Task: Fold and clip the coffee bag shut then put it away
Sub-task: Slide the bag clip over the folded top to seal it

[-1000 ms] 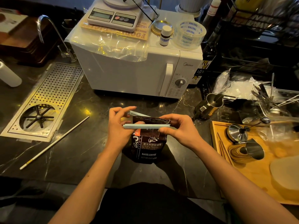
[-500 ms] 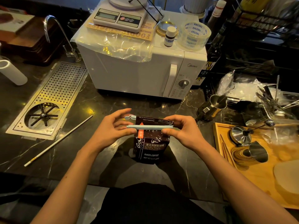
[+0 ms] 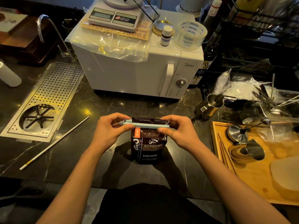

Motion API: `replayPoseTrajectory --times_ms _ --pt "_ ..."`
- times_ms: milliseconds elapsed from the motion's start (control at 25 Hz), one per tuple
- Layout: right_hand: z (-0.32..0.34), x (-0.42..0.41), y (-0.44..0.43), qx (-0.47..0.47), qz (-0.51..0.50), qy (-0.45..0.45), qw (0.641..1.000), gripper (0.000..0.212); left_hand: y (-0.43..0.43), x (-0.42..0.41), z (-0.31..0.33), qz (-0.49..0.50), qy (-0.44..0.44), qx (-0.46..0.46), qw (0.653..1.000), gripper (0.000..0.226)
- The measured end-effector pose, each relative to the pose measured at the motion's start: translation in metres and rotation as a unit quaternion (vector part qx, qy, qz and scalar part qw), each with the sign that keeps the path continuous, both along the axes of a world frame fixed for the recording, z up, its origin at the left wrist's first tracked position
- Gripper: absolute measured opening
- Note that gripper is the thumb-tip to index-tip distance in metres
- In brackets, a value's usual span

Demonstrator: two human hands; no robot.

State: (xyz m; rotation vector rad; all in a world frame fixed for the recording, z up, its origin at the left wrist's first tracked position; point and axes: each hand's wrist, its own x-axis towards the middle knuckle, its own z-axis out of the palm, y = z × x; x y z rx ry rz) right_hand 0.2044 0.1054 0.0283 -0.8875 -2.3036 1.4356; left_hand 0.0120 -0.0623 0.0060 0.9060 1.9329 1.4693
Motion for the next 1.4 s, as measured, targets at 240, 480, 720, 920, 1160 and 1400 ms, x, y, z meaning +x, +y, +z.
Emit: replayPoseTrajectory --times_ms 240,480,720,920,1160,1400 --pt "0.0 -0.003 0.001 0.002 -0.004 -0.005 1.0 0.027 0.003 -0.003 -0.002 0.001 0.028 0.001 1.0 0.02" --pt "-0.002 -0.003 0.001 0.019 -0.009 -0.011 1.0 0.028 0.004 -0.005 0.001 0.006 0.049 0.008 0.999 0.018" --pt "-0.004 -0.004 0.001 0.019 -0.006 -0.005 1.0 0.028 0.001 -0.006 0.01 -0.034 0.14 -0.037 0.989 0.015" --pt "-0.002 -0.002 0.0 0.019 0.012 0.001 1.0 0.027 0.006 -0.006 0.014 -0.113 0.176 -0.077 0.975 0.023" --pt "0.016 -0.013 -0.003 0.115 0.137 -0.071 0.981 0.029 0.003 -0.001 0.014 -0.126 0.162 -0.048 0.978 0.014" --pt "0.03 -0.049 -0.008 0.285 0.213 -0.166 0.92 0.031 0.004 -0.008 0.017 -0.127 0.171 -0.06 0.975 0.017"
